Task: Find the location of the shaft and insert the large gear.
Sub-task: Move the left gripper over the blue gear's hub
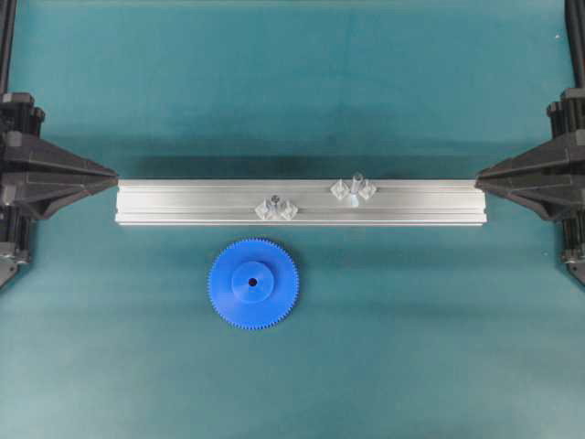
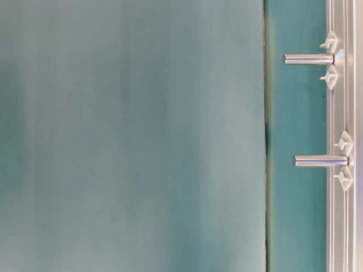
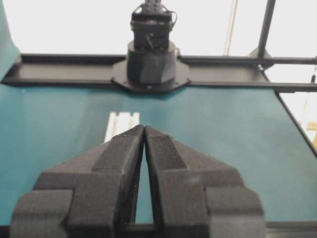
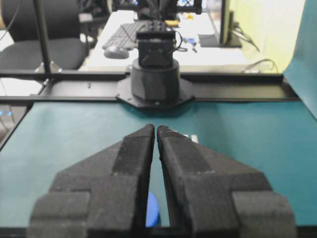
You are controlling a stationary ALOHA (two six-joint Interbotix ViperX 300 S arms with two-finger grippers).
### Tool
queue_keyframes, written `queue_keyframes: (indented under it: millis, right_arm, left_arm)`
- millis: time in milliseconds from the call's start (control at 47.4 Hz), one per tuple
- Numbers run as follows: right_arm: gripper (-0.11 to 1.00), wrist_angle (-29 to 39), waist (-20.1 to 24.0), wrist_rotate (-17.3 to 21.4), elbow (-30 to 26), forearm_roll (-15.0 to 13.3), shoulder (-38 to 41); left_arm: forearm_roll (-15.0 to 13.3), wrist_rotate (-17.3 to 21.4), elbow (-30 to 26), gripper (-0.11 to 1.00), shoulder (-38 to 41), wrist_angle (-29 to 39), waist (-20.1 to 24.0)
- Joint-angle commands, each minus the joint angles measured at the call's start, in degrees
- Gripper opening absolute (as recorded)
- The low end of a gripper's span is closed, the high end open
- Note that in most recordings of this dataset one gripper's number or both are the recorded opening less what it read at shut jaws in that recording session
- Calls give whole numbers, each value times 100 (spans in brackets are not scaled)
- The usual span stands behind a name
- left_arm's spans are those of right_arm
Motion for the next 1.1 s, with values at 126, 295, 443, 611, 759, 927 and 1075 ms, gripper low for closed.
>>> queue_keyframes:
  millis: [126,295,443,611,759,927,1075]
  right_arm:
    - [10,431,-97,202,141,255,53]
    - [2,1002,-97,510,132,255,35]
    - [2,1494,-97,545,123,255,35]
    - [2,1960,-97,545,114,255,26]
    - [2,2206,-97,545,123,255,26]
    - [2,2443,-97,545,105,255,26]
    - [2,2593,-97,554,123,255,26]
  left_arm:
    - [53,-237,105,5,404,-35,-9]
    - [62,-255,79,1,563,-35,-26]
    - [62,-281,18,1,659,193,-70]
    - [62,-290,-193,1,888,853,-141]
    - [62,-308,-369,1,1134,1090,-149]
    - [62,-536,-562,1,1573,1134,-193]
    - [62,-589,-765,1,2109,1151,-360]
